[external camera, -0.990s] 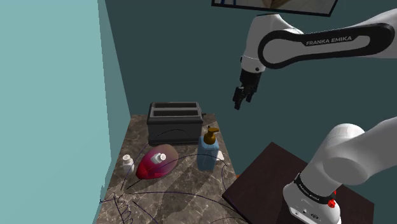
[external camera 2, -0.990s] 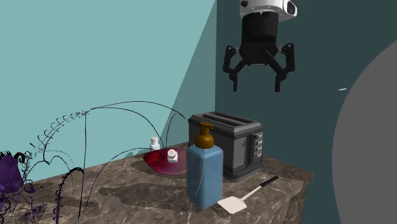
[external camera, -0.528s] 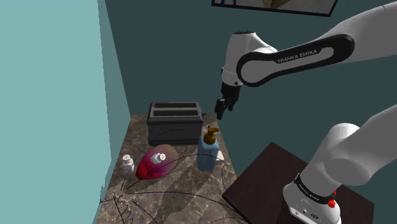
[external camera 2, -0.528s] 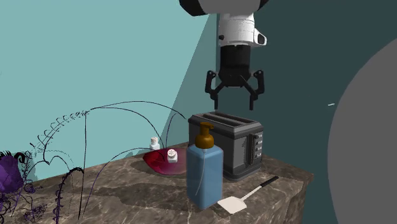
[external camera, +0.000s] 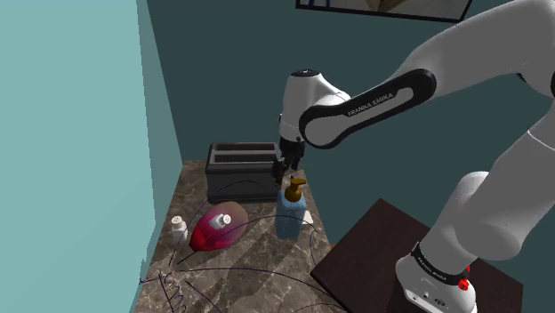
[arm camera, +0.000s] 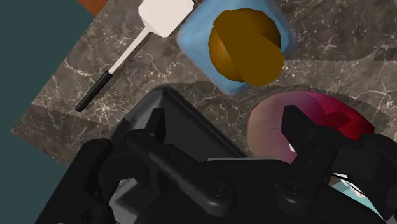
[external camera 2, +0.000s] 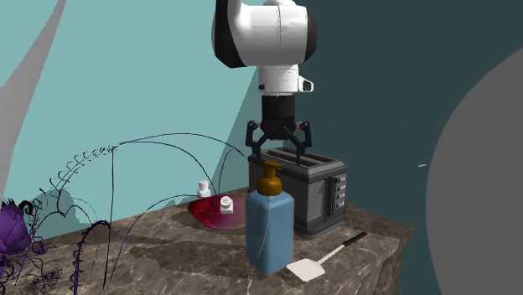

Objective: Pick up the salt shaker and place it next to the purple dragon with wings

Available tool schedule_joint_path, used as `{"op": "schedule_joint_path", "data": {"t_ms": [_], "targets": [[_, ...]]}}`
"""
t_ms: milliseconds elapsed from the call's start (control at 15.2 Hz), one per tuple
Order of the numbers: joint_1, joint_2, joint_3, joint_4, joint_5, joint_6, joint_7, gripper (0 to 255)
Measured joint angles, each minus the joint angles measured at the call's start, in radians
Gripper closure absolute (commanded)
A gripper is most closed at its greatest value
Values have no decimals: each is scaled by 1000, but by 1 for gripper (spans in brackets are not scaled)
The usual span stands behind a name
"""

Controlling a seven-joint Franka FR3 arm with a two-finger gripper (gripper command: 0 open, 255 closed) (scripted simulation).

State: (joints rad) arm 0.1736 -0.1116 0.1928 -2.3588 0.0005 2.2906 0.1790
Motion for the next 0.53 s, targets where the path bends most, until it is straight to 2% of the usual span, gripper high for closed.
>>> {"op": "schedule_joint_path", "data": {"t_ms": [528], "targets": [[45,287,29,189,-121,155,99,0]]}}
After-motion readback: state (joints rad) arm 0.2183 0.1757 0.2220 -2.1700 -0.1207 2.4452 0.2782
